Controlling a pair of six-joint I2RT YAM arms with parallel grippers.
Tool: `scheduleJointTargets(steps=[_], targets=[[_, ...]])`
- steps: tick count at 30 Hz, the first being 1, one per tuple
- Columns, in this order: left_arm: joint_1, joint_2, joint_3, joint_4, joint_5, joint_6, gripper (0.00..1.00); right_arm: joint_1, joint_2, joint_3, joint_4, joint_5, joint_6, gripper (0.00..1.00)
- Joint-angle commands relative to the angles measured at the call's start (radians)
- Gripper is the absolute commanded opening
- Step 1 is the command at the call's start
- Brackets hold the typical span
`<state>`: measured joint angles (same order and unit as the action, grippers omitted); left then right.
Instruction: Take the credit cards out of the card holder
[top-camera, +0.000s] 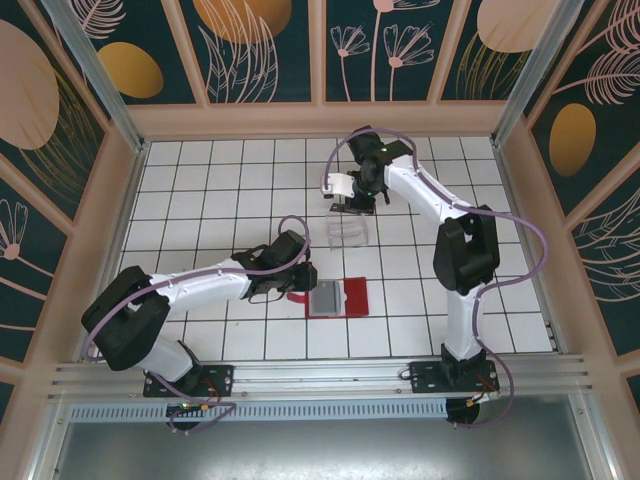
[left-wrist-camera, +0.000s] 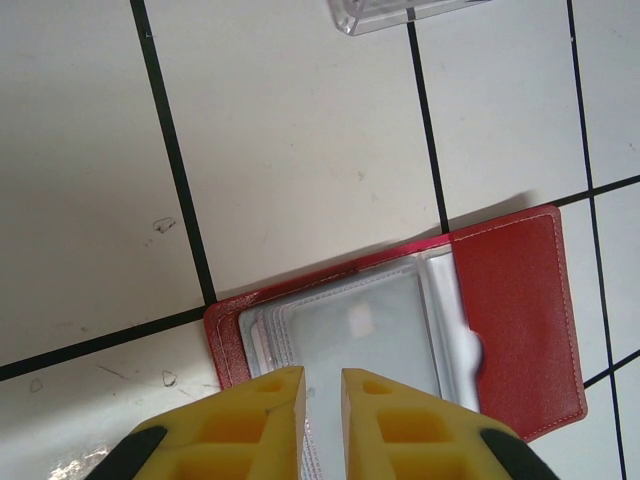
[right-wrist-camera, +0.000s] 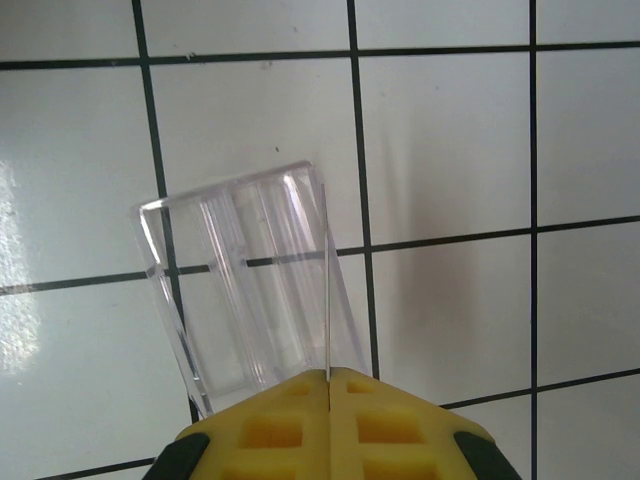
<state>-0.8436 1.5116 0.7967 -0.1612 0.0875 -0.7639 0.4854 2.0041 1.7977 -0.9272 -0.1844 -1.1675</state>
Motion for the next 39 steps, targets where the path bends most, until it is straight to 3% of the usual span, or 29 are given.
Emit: scheduleJointTargets(steps=[1, 19, 39], targets=[[-0.004, -0.018, -0.007, -0.02, -0.017, -0.009, 0.19, -0.01, 0.029, -0.019, -0.012, -0.032, -0.022, 0.0], [-0.004, -0.013, 0.012, -0.031, -0.008, 0.004, 0.19, 0.024, 0.036, -0.057, -0.104, -0.093, 0.027, 0.0], [-0.005, -0.038, 0.001, -0.046, -0.017, -0.002, 0.19, 0.029, 0.121, 0.036, -0.137, -0.033, 0.052, 0.0]])
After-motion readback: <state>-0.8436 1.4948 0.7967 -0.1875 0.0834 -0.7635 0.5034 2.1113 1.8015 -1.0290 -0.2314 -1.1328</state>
